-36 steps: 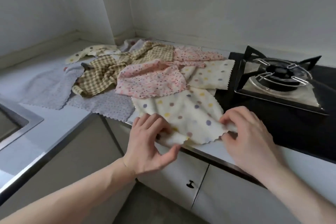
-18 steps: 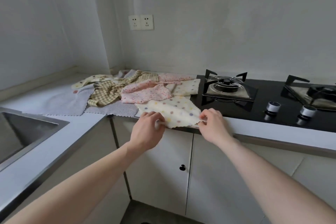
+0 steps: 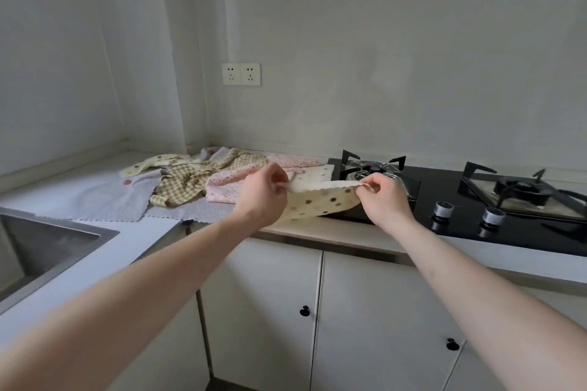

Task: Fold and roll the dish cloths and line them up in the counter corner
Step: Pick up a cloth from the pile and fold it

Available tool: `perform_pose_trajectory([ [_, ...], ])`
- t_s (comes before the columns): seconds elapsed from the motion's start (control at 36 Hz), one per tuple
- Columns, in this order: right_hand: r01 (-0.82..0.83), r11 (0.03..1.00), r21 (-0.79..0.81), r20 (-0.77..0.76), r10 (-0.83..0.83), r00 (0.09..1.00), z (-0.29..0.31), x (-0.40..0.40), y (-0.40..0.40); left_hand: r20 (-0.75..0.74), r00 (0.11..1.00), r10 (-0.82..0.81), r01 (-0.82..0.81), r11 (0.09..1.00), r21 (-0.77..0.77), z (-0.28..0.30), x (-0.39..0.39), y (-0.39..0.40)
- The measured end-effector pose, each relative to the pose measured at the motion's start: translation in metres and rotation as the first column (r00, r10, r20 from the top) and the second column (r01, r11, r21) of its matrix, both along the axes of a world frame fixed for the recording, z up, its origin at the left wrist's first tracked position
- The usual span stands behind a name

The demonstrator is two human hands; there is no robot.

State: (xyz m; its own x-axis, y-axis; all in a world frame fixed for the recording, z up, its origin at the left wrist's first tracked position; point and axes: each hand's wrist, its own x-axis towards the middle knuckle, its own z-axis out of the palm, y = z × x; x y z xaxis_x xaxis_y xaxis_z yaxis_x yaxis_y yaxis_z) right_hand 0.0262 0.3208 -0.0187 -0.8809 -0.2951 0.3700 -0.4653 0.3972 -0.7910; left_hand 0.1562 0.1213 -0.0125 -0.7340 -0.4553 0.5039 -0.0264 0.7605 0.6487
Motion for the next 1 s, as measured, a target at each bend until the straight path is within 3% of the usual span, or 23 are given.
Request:
perform_pose_trajectory([
  [0.11, 0.009, 0.999, -0.035, -0.052, -0.01, 0.999, 0.036, 0.005, 0.011, 0.0, 0.998, -0.066, 0.066, 0.998, 0.02, 0.031, 0.004, 0.002],
  [0.25, 0.03, 0.997, -0.072, -0.145, -0.04, 0.989, 0.076, 0.004, 0.027, 0.013, 0.998, -0.056, 0.057, 0.96, -0.273, 0.065, 0.007, 0.006],
  [0.31, 0.031, 0.997, -0.073, -0.189, -0.044, 0.981, 0.087, 0.004, 0.033, -0.019, 1.0, -0.018, 0.011, 0.946, -0.323, 0.072, 0.009, 0.009],
  [0.5, 0.028, 0.999, -0.039, -0.195, -0.035, 0.98, 0.091, 0.002, 0.057, 0.004, 0.997, -0.071, 0.071, 0.986, -0.148, 0.078, 0.009, 0.013],
  [0.72, 0.035, 0.994, 0.099, -0.062, -0.029, 0.998, 0.066, -0.029, 0.066, 0.174, 0.985, -0.013, 0.033, 0.993, -0.113, 0.069, -0.025, 0.001],
  [0.89, 0.089, 0.985, 0.146, -0.096, -0.075, 0.993, 0.052, -0.063, 0.058, 0.294, 0.954, 0.066, -0.035, 0.993, -0.11, 0.06, -0.06, -0.005],
  [1.0, 0.137, 0.984, 0.111, 0.008, -0.139, 0.99, 0.047, -0.085, 0.05, 0.335, 0.942, 0.022, -0.052, 0.995, 0.081, 0.058, -0.085, -0.01],
])
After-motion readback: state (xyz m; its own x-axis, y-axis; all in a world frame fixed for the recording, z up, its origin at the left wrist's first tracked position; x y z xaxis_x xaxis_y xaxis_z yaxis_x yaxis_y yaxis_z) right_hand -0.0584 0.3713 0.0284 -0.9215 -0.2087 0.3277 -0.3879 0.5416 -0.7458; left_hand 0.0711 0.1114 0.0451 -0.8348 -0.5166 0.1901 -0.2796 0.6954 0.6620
